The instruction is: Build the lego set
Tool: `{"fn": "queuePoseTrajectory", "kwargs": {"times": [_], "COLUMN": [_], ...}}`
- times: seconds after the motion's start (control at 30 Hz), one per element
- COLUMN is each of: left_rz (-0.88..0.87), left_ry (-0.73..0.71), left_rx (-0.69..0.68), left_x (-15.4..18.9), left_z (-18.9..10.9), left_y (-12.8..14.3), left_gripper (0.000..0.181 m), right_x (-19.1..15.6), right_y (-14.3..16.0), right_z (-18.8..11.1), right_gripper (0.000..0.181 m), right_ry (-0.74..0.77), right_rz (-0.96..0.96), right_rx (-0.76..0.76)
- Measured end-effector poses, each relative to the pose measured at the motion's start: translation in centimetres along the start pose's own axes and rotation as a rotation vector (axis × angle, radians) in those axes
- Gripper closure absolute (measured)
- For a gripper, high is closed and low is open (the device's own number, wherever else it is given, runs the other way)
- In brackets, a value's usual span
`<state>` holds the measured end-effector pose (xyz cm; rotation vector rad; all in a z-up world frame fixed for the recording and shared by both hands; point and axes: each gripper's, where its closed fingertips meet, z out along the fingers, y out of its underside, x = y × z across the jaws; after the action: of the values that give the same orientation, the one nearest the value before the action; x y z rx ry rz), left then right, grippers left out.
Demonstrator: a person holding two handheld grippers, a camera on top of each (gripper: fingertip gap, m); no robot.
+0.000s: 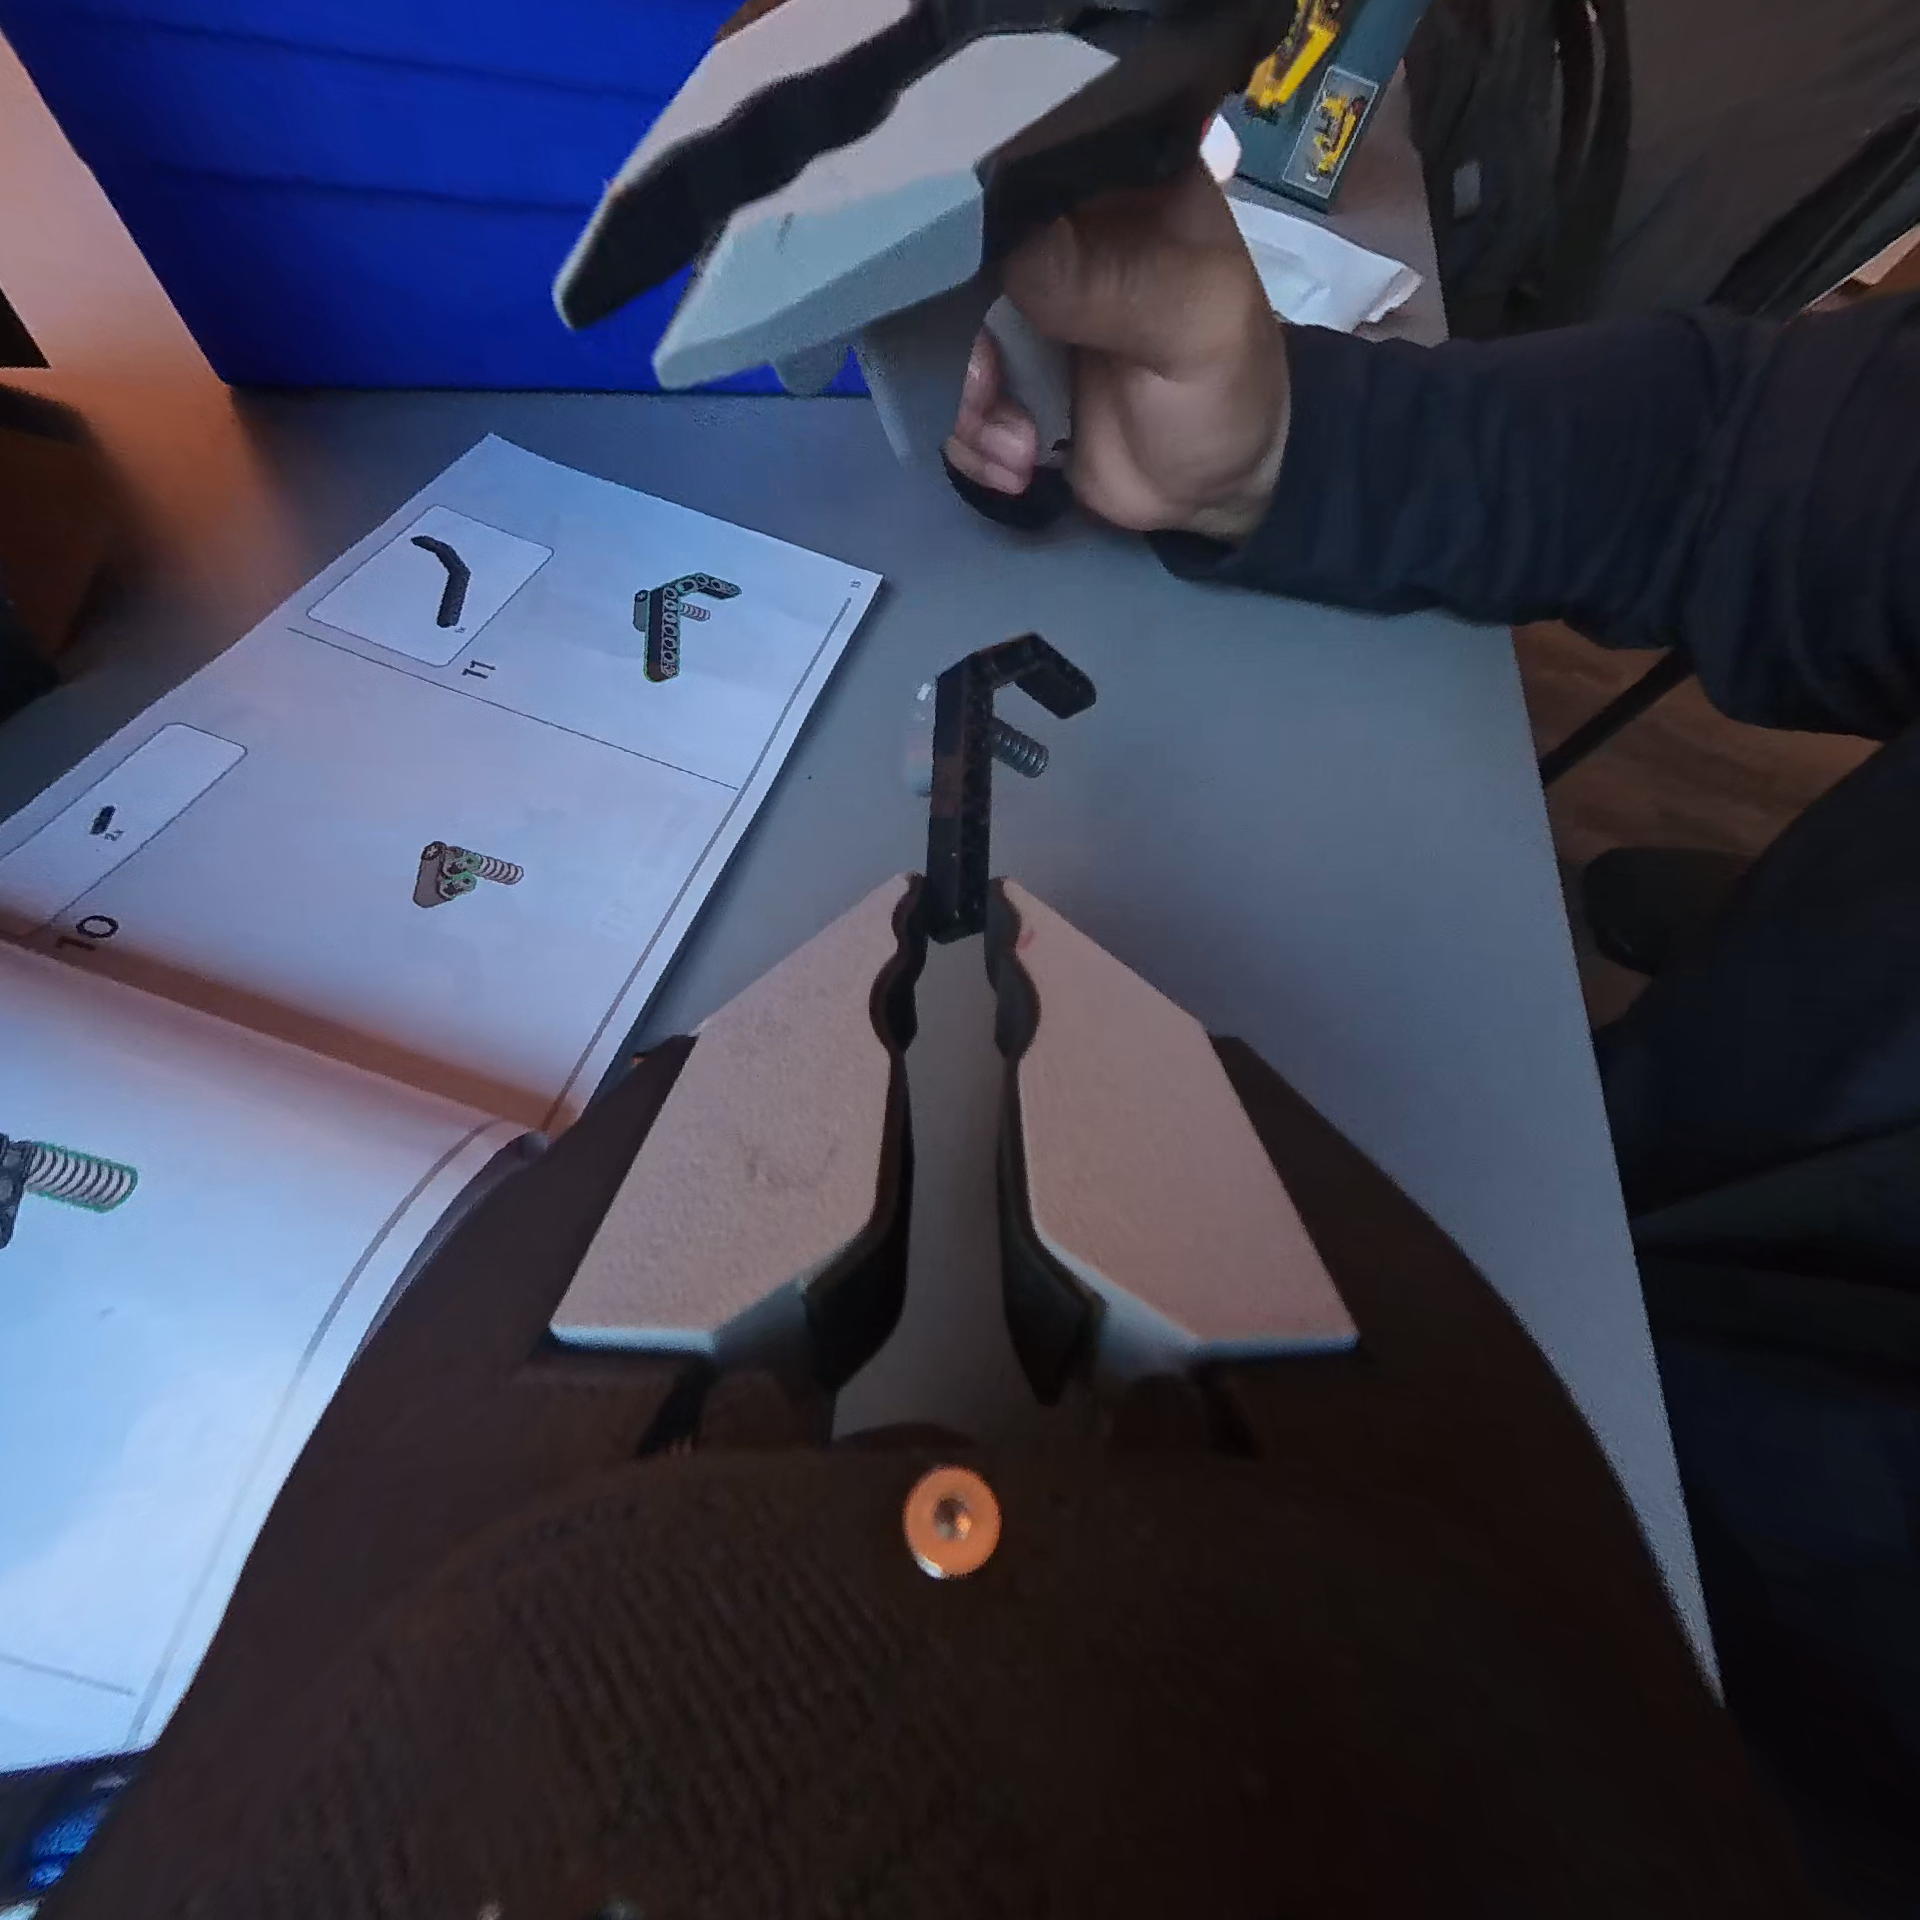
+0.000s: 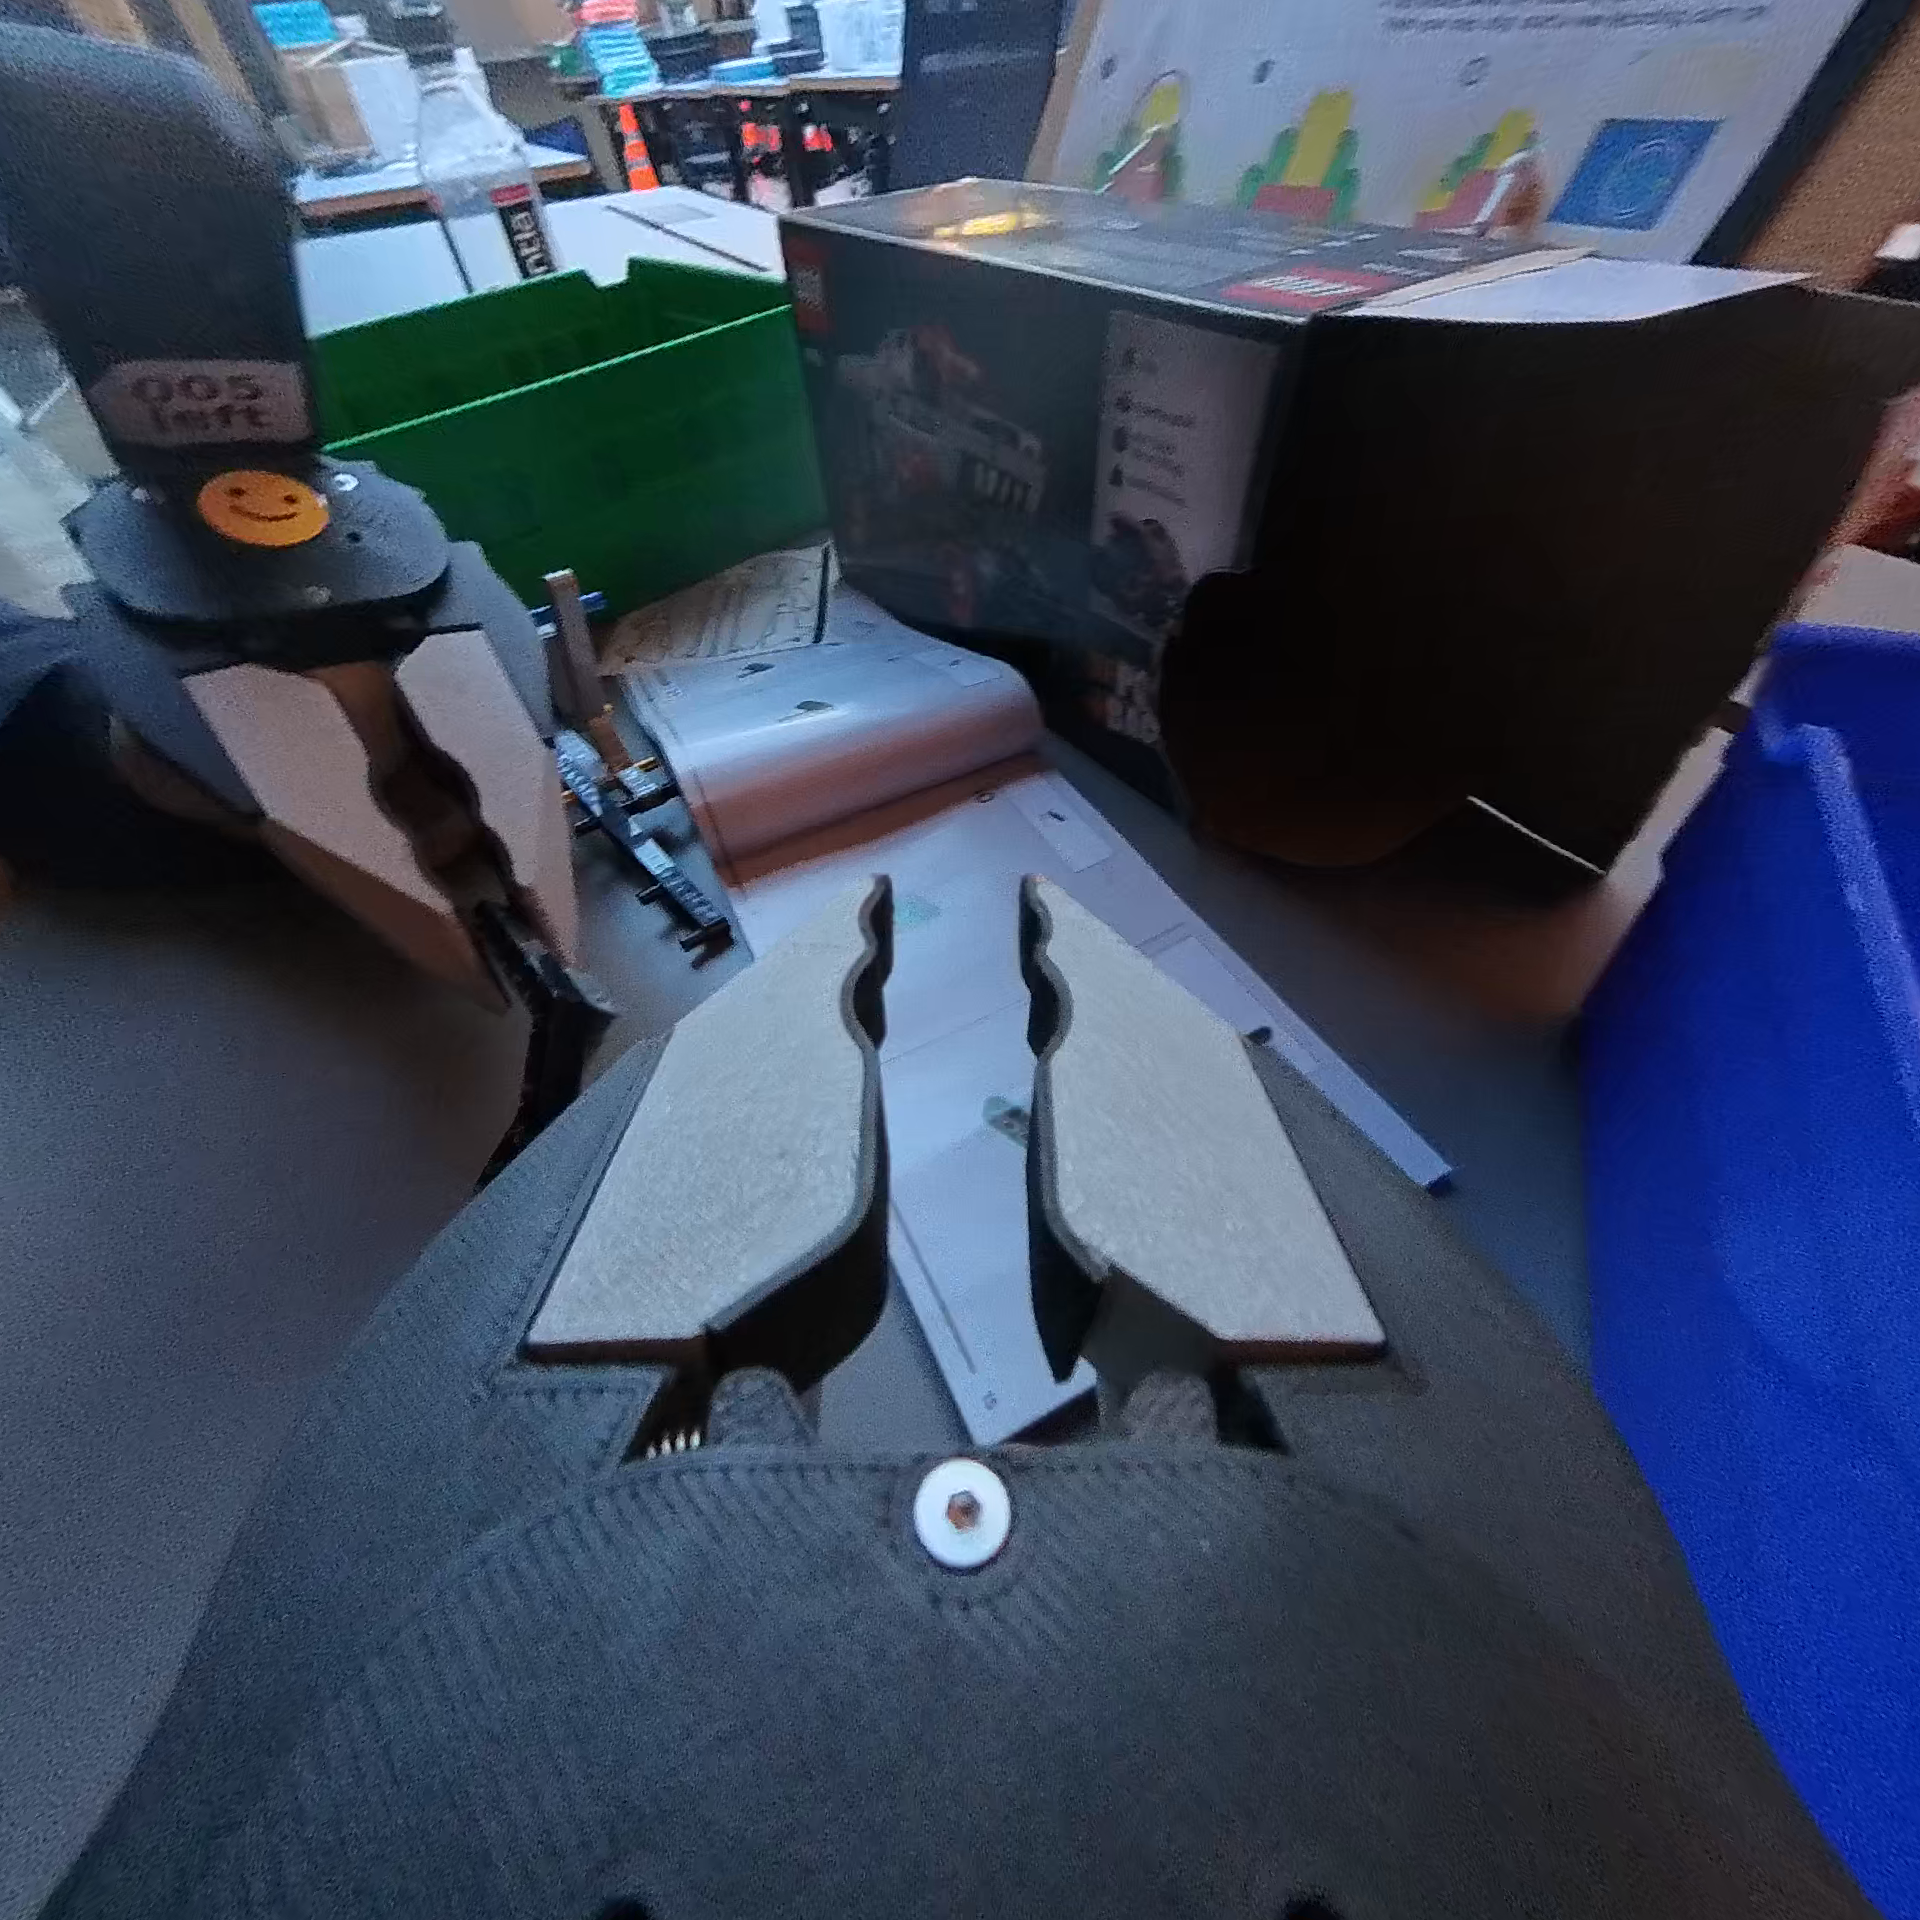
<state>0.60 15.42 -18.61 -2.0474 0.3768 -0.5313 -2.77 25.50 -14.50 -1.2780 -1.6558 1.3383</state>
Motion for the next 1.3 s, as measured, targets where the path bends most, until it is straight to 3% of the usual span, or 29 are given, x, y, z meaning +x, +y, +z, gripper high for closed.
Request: {"fn": "queuePoseTrajectory", "kwargs": {"times": [0.27,0.83,1.03,1.17,1.3], "left_rz": [-0.018,0.042,0.206,0.368,0.520], "left_ry": [0.013,-0.025,-0.115,-0.234,-0.291], "left_rx": [0.004,0.020,0.054,0.094,0.149], "left_x": [0.0,0.0,-0.1,-0.6,0.0], "left_z": [0.0,-0.2,-0.5,-1.2,-1.8], "left_y": [0.0,-0.2,-0.9,-1.7,-2.8], "left_gripper": [0.173,0.173,0.173,0.173,0.174], "right_x": [0.2,-4.4,-5.6,-8.0,-9.1], "right_y": [0.0,1.3,1.0,0.7,1.4], "right_z": [-0.1,1.1,0.8,0.0,0.2], "right_gripper": [0.159,0.156,0.149,0.142,0.137], "right_ry": [-0.041,-0.252,-0.337,-0.524,-0.578], "right_rz": [0.084,0.009,0.035,0.077,0.075], "right_rx": [0.022,-0.061,-0.050,-0.049,-0.085]}}
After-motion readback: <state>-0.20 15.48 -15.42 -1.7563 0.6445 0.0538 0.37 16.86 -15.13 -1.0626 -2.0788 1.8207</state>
